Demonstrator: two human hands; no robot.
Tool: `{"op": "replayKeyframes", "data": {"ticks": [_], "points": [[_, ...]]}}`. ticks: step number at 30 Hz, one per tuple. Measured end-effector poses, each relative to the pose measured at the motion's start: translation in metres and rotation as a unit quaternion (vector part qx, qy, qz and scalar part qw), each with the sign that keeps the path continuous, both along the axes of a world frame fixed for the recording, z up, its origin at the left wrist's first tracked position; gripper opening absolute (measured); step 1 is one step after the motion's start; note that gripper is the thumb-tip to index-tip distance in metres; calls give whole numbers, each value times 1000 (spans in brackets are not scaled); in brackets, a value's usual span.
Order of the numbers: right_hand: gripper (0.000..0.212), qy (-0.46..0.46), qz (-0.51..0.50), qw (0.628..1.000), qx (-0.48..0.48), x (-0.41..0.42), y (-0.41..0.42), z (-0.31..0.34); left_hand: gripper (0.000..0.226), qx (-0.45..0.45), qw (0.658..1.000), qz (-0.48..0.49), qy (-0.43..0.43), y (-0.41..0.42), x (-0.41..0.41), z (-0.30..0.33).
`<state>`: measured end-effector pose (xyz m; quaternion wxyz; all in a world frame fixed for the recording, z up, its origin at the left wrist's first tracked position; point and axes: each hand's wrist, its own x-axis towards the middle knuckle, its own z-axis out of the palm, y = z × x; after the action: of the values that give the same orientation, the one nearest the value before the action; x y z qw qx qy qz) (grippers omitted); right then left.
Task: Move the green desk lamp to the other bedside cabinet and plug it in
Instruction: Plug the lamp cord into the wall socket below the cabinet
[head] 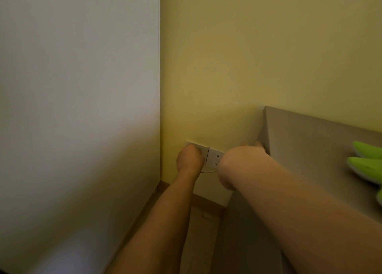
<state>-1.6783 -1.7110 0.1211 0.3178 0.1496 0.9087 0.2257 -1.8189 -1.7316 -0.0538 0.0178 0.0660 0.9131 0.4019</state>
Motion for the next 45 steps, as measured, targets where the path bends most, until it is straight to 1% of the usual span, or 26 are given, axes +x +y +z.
{"op": "replayKeyframes", "data": {"ticks": [10, 13, 17, 23, 28, 33, 37, 39, 43, 45], "points": [[61, -6, 12, 1000, -6, -6, 1, -4, 16, -15, 999, -28, -10, -3, -3, 7], [60, 8, 16, 1000, -21, -7, 1, -5, 17, -14, 999, -35, -9, -5, -4, 4], [47, 40, 4, 998, -40, -9, 3, -7, 22, -45, 998, -45, -17, -3, -8, 3], [50, 56, -10, 998, -42, -14, 7, -13, 24, -77, 996, -29, -16, 3, -14, 11], [45, 74, -9, 997, -37, -11, 5, -12, 23, -79, 996, -38, -29, 0, -10, 18], [43, 133, 9, 991, -10, 4, 3, -6, 34, -90, 989, -99, -66, -19, -3, 27], [51, 204, 86, 975, 26, 19, -7, 7, 43, -131, 986, -95, -41, -38, 13, 38], [51, 243, 108, 964, 16, 30, -14, 18, 43, -132, 988, -81, -23, -45, 24, 53], [50, 280, 94, 955, -2, 61, -13, 42, 37, -134, 986, -95, 2, -52, 55, 95], [51, 300, 87, 950, -3, 79, -7, 55, 37, -117, 988, -102, 2, -51, 68, 121]]}}
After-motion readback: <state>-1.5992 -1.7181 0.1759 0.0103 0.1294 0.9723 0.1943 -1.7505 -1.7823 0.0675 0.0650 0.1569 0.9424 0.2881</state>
